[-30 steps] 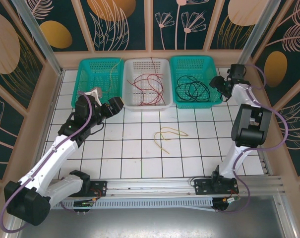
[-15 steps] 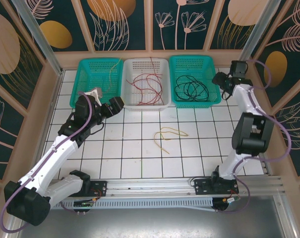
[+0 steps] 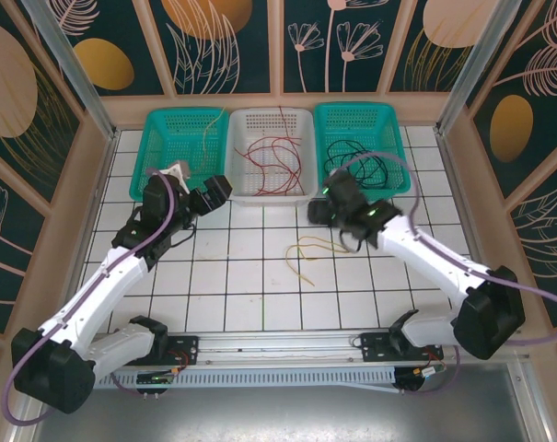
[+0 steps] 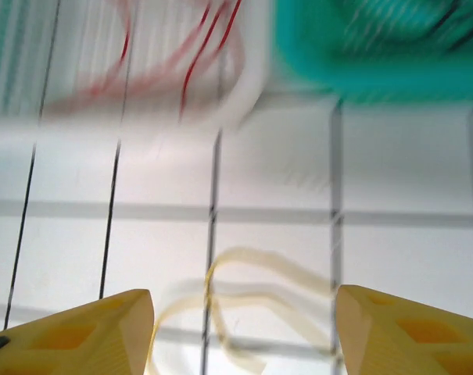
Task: Untangle the cables
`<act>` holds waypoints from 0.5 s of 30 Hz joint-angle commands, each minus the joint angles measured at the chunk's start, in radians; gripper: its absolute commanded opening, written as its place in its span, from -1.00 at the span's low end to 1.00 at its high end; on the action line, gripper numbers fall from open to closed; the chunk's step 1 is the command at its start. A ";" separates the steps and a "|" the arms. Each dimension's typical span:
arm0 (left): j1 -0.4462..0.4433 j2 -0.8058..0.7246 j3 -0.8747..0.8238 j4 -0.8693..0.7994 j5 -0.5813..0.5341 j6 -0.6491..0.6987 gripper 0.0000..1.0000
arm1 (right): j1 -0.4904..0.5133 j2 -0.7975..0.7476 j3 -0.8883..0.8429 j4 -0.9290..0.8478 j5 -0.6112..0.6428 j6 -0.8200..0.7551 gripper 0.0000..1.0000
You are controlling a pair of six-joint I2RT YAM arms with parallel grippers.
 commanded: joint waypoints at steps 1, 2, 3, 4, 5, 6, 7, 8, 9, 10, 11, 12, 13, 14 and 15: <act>-0.002 -0.063 -0.022 0.061 -0.037 -0.010 0.98 | 0.161 0.035 -0.057 -0.006 0.008 0.167 0.22; -0.001 -0.077 -0.028 0.067 -0.041 -0.017 0.98 | 0.206 0.066 -0.065 0.008 -0.001 0.193 0.22; -0.001 -0.086 -0.031 0.067 -0.040 -0.022 0.98 | 0.234 0.096 -0.068 0.022 -0.011 0.209 0.20; -0.001 -0.091 -0.033 0.065 -0.041 -0.030 0.97 | 0.258 0.131 -0.069 0.041 -0.031 0.221 0.17; -0.001 -0.097 -0.031 0.056 -0.045 -0.036 0.98 | 0.274 0.167 -0.066 0.054 -0.045 0.228 0.16; -0.001 -0.101 -0.030 0.048 -0.051 -0.042 0.97 | 0.282 0.197 -0.058 0.054 -0.044 0.230 0.15; -0.002 -0.107 -0.029 0.039 -0.054 -0.045 0.98 | 0.284 0.228 -0.051 0.051 -0.041 0.230 0.12; -0.001 -0.113 -0.028 0.033 -0.057 -0.046 0.98 | 0.282 0.254 -0.044 0.047 -0.037 0.229 0.11; -0.001 -0.119 -0.027 0.028 -0.058 -0.047 0.97 | 0.280 0.271 -0.038 0.046 -0.032 0.224 0.09; -0.001 -0.123 -0.027 0.022 -0.057 -0.046 0.98 | 0.277 0.288 -0.033 0.047 -0.030 0.211 0.07; -0.002 -0.127 -0.024 0.015 -0.054 -0.046 0.97 | 0.271 0.303 -0.030 0.049 -0.031 0.201 0.03; -0.001 -0.127 -0.021 0.008 -0.048 -0.047 0.98 | 0.261 0.315 -0.028 0.050 -0.035 0.193 0.00; -0.002 -0.125 -0.019 0.000 -0.043 -0.047 0.98 | 0.253 0.329 -0.029 0.054 -0.043 0.184 -0.04; -0.002 -0.123 -0.017 -0.002 -0.035 -0.046 0.98 | 0.248 0.339 -0.031 0.062 -0.051 0.173 -0.07; -0.002 -0.124 -0.018 -0.003 -0.029 -0.044 0.97 | 0.246 0.347 -0.030 0.069 -0.058 0.164 -0.10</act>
